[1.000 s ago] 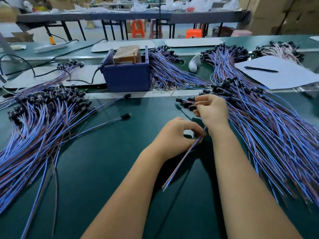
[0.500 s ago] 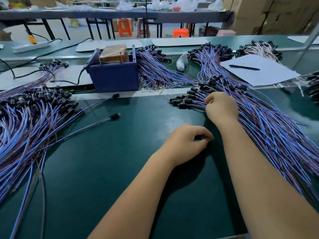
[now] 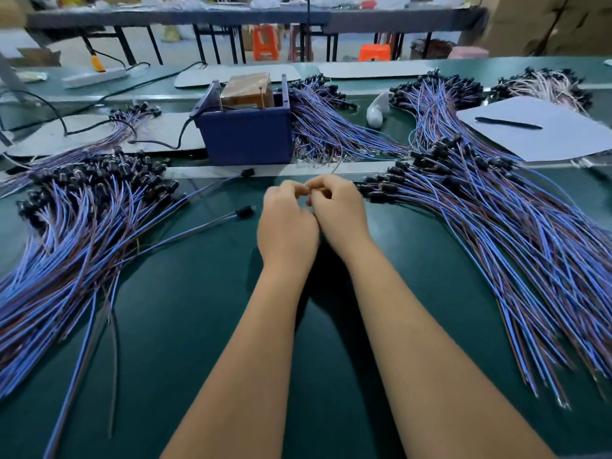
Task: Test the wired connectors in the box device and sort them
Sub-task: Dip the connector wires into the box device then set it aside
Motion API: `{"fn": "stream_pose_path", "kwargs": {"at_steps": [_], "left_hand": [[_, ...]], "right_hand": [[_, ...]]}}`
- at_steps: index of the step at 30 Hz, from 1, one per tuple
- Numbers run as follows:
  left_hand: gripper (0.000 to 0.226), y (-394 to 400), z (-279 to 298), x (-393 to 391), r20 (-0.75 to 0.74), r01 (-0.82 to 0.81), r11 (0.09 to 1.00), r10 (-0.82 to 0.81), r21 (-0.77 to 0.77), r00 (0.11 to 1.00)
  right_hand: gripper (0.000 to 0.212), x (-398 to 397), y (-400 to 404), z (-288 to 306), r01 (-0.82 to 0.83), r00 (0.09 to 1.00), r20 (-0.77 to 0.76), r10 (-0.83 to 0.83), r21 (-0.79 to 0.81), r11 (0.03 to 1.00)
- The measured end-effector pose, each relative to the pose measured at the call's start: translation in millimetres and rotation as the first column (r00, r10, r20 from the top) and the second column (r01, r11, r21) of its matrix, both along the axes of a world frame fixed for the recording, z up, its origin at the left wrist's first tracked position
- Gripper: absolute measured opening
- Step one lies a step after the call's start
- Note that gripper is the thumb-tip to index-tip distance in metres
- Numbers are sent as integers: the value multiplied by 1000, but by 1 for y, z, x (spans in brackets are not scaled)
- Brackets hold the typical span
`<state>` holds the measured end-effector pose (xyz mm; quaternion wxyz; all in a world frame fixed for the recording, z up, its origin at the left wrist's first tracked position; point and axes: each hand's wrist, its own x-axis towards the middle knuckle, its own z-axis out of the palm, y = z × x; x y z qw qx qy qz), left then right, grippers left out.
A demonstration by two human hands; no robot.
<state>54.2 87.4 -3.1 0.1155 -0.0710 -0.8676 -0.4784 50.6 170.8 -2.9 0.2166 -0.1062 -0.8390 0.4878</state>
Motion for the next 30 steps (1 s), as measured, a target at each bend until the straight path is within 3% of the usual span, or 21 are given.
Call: {"fn": "stream_pose_path", "kwargs": {"at_steps": [4,7,9,13,15,17,18,20,23,25,27,28,30], "left_hand": [[50,-22,0,-8,-66,-152,955,139,-256,988],[55,-41,-4,-17,21,-207,875,240,-438,971],[51,-48,-7,-21,53,-214,849,272,-483,961],[45,-53,-11,-27,-19,-220,866,237,-450,971],[40,-52,-12,-28,-26,-190,931,191,-312,981],[31,-48,-11,-28,67,-136,990,133,35,989],[27,-45,-8,-27,114,-118,962,92,245,989],[26,-39,-2,-25,117,-94,831,35,548,993],[32,-37,5,-24,2,67,577,-117,814,993],[31,-39,7,-23,-70,210,407,-332,889,941],[33,-42,8,-19,-100,347,326,-586,879,804],[34,-42,8,-17,-76,407,333,-687,851,722],[30,-42,7,-14,57,485,439,-783,756,620]], "right_hand": [[27,-4,-15,-10,-40,997,63,43,-40,998],[27,-2,-13,-14,-44,997,57,46,-46,998],[27,-1,-11,-15,-52,997,46,55,-68,996],[26,1,-12,-16,-86,995,48,90,-82,993],[25,1,-14,-16,-104,993,56,108,-67,992],[25,2,-15,-15,-100,993,49,103,-62,993],[24,2,-15,-14,-87,995,40,90,-74,993],[22,3,-16,-12,-57,998,21,61,-157,986],[26,4,-17,-8,-72,997,-5,76,-365,928],[32,5,-18,-4,-154,987,-41,156,-531,833],[37,6,-18,-1,-223,971,-82,226,-660,718],[36,5,-17,-1,-231,967,-87,238,-695,681],[30,4,-14,0,-205,970,-65,233,-735,646]]}}
